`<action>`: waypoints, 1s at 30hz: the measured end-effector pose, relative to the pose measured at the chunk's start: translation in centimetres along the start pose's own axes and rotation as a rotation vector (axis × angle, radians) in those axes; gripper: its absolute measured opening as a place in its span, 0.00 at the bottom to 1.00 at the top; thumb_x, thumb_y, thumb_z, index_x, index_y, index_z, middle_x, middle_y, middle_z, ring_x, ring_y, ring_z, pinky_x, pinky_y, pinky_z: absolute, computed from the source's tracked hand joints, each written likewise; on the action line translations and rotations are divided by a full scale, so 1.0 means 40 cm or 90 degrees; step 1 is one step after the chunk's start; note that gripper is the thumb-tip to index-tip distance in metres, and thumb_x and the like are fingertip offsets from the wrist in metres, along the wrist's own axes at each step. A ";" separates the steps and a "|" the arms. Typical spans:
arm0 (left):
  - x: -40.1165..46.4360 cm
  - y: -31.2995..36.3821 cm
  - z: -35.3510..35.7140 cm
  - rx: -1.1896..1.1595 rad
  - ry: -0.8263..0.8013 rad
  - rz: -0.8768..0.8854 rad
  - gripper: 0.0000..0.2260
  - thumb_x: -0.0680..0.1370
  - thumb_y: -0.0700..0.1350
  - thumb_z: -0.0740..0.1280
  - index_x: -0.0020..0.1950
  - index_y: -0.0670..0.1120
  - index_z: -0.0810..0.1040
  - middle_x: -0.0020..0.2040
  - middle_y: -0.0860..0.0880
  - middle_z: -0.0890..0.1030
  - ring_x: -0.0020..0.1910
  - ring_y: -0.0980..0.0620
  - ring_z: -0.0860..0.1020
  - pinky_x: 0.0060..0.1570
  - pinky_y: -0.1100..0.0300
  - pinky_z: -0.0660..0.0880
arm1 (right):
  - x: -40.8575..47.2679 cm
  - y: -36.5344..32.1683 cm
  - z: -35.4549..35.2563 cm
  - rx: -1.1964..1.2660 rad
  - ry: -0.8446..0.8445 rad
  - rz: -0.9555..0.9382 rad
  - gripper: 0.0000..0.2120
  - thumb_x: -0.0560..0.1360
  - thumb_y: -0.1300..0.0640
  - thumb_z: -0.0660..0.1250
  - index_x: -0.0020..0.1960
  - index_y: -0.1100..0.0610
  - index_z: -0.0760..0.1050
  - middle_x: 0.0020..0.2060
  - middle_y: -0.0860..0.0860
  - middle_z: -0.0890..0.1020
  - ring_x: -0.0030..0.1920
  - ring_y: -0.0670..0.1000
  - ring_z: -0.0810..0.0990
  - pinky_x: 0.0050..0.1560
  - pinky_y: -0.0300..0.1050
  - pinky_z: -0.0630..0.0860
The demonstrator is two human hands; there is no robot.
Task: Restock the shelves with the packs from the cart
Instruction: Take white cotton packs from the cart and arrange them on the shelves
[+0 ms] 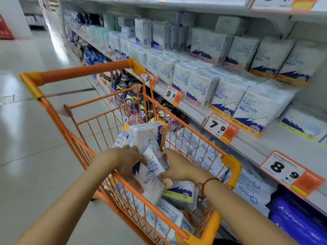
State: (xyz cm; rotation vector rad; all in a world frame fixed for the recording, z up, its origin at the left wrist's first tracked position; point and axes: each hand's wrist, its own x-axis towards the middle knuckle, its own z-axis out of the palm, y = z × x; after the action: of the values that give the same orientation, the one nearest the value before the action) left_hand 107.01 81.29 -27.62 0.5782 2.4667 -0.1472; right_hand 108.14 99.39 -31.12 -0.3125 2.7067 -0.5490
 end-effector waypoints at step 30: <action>-0.054 0.053 -0.066 -0.424 0.525 0.047 0.27 0.56 0.68 0.72 0.50 0.60 0.72 0.47 0.58 0.78 0.40 0.58 0.78 0.36 0.59 0.75 | -0.212 0.110 -0.219 0.283 0.299 -0.025 0.29 0.72 0.53 0.72 0.69 0.50 0.63 0.52 0.42 0.75 0.51 0.44 0.76 0.54 0.44 0.73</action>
State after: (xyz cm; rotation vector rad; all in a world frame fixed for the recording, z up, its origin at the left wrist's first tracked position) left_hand 108.11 83.03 -24.16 0.4763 2.9833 1.1033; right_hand 111.85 108.66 -22.85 -0.1262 2.8991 -1.3526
